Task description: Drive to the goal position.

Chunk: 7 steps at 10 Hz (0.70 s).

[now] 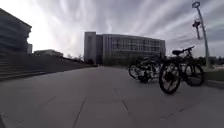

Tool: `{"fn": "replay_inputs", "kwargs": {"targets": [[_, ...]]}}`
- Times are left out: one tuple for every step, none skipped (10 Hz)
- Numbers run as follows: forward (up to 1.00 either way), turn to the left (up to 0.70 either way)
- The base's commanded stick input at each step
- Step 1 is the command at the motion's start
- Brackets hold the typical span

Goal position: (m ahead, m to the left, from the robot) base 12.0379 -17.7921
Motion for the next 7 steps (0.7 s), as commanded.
{"fn": "replay_inputs", "kwargs": {"targets": [[0.7, 0.28], [0.7, 0.28], [0.7, 0.1], [0.7, 0.0], [0.7, 0.0], [0.7, 0.0], [0.7, 0.0]]}}
